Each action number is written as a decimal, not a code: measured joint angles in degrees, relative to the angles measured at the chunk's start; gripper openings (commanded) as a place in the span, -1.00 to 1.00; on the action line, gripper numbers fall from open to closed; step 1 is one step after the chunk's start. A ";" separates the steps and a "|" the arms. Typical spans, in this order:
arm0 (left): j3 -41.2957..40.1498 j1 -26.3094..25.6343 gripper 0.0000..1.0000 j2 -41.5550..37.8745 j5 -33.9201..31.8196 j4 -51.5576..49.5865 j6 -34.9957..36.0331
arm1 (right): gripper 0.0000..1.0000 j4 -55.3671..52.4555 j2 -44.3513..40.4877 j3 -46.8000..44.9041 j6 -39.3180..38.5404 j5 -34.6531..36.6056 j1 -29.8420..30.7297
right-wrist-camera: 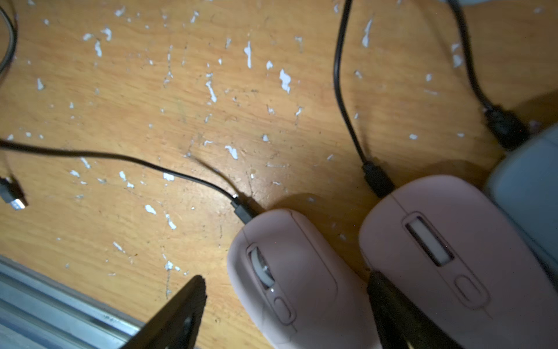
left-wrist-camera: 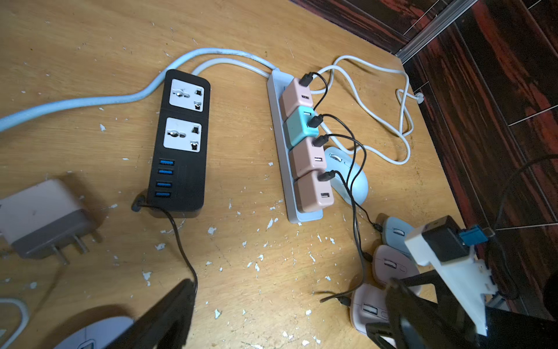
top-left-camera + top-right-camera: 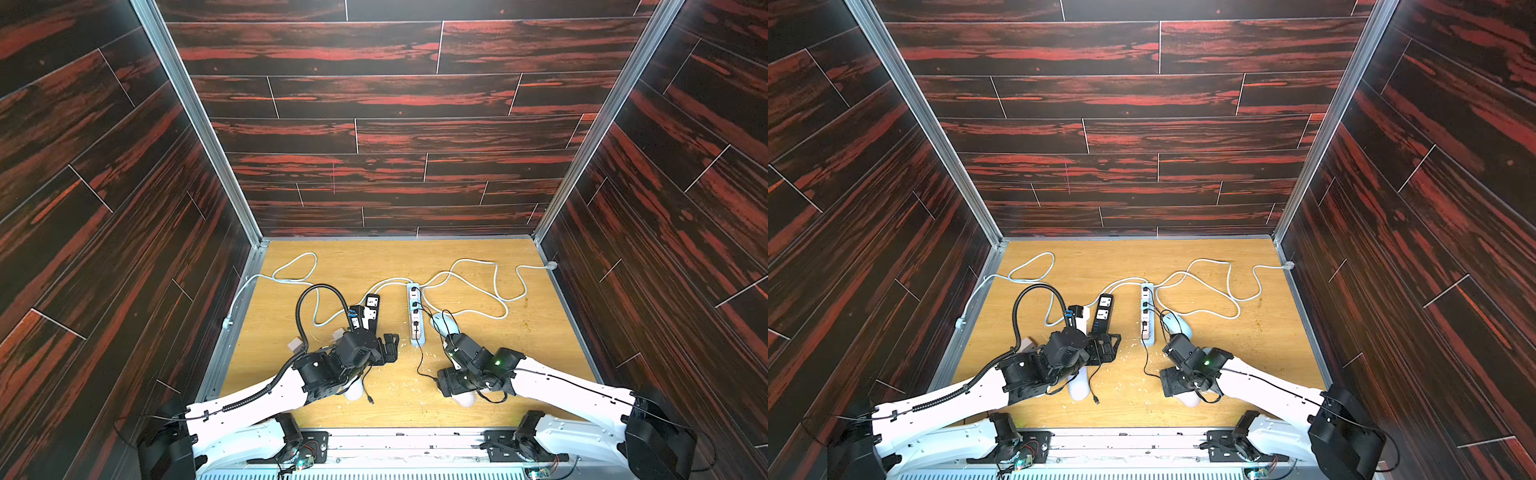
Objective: Unplug the wireless mouse
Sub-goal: Pick up the mouse from the center of the board.
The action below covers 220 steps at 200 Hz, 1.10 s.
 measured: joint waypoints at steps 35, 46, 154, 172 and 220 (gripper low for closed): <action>0.00 0.00 0.92 0.44 -0.07 0.13 0.74 | 0.79 1.25 -1.90 -0.76 0.02 -3.56 0.11; 0.00 0.00 0.90 0.90 -0.07 0.22 0.83 | 0.79 1.14 -1.84 -0.87 0.52 -3.72 0.70; 0.00 2.34 0.75 2.71 1.38 0.57 1.33 | 0.52 -2.01 6.43 2.01 4.57 7.93 15.21; -0.04 3.04 0.75 2.10 1.62 0.57 1.31 | 0.52 -1.51 6.75 2.01 4.94 8.46 15.41; -1.33 4.39 0.74 -1.84 1.68 0.48 1.27 | 0.42 -1.03 8.44 0.92 6.03 7.82 15.67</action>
